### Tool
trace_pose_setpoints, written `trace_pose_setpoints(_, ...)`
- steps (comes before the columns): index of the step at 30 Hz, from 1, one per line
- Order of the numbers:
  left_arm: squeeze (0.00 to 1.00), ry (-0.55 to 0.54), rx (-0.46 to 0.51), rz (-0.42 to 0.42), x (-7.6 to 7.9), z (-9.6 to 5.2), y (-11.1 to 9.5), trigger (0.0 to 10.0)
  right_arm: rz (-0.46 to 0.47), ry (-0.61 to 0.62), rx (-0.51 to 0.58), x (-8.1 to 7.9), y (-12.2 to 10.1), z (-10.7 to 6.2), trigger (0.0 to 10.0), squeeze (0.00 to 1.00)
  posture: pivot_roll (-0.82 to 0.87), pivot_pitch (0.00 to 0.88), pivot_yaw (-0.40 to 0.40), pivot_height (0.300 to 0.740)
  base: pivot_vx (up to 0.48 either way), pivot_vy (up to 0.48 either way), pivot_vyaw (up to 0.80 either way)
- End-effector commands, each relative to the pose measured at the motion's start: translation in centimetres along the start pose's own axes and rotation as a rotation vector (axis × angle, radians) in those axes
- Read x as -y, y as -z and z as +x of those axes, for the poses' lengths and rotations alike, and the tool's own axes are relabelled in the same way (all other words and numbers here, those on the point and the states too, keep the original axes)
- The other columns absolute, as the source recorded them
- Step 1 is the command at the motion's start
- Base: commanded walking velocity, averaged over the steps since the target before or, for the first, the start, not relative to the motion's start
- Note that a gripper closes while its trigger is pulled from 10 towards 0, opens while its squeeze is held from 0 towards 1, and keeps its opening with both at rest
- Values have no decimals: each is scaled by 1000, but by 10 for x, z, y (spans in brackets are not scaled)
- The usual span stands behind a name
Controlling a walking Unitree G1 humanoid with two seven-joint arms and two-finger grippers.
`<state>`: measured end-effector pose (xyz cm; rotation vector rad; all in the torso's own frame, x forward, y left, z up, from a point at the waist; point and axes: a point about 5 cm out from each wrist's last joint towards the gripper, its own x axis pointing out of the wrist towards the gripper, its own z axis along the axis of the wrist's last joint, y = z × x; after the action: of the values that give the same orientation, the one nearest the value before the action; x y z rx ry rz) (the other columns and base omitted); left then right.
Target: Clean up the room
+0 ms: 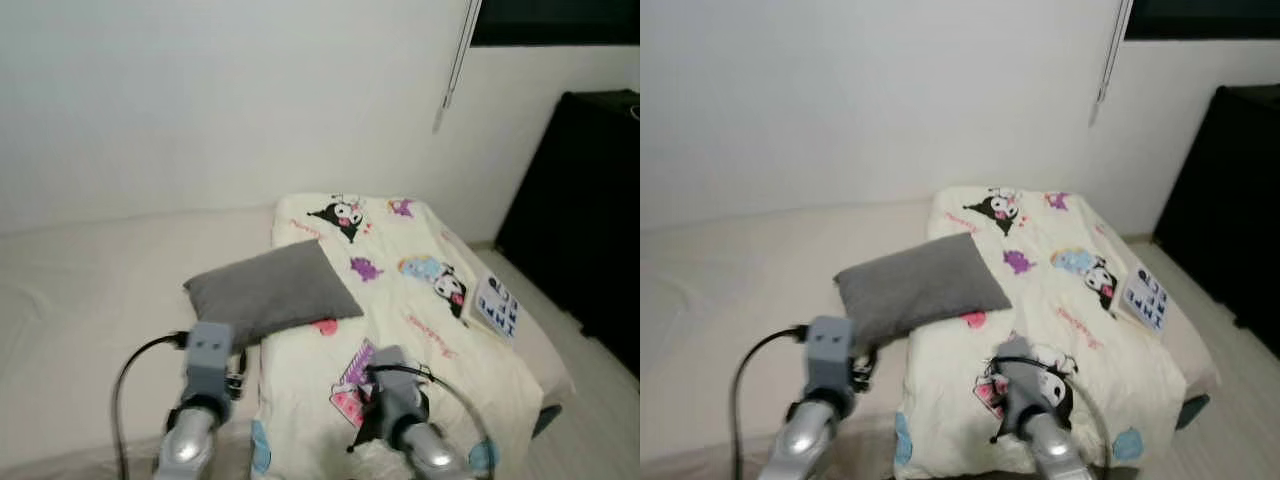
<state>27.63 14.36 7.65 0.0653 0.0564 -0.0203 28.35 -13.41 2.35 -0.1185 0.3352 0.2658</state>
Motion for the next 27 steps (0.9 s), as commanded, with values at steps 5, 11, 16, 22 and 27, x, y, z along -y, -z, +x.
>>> trace_pose_setpoints(5, 0, -34, -20, 6, -11, -3, 5, 10000, 10, -43, 5, -14, -3, 3, 10000, 0, -18, 47, -53, 735, 368, 0, 0)
trace_pose_setpoints(11, 0, -38, -21, 6, -12, -3, 5, 10000, -19, -62, -5, -17, -2, 3, 10000, 0, -17, 50, -55, 735, 357, 0, 79)
trace_pose_setpoints(16, 0, -41, -21, 6, -12, -3, 5, 10000, -28, -74, 1, -19, -3, 4, 10000, 0, -18, 55, -55, 735, 341, 0, 415)
trace_pose_setpoints(22, 0, -58, -17, 13, -14, -4, 5, 10000, -13, -79, -5, -20, -3, 4, 10000, 0, -18, 64, -55, 735, 0, 0, 0)
trace_pose_setpoints(27, 0, -56, -18, 19, -15, -4, 6, 10000, -14, -79, -10, -20, -1, 4, 10000, 0, -18, 65, -55, 735, 0, 0, 0)
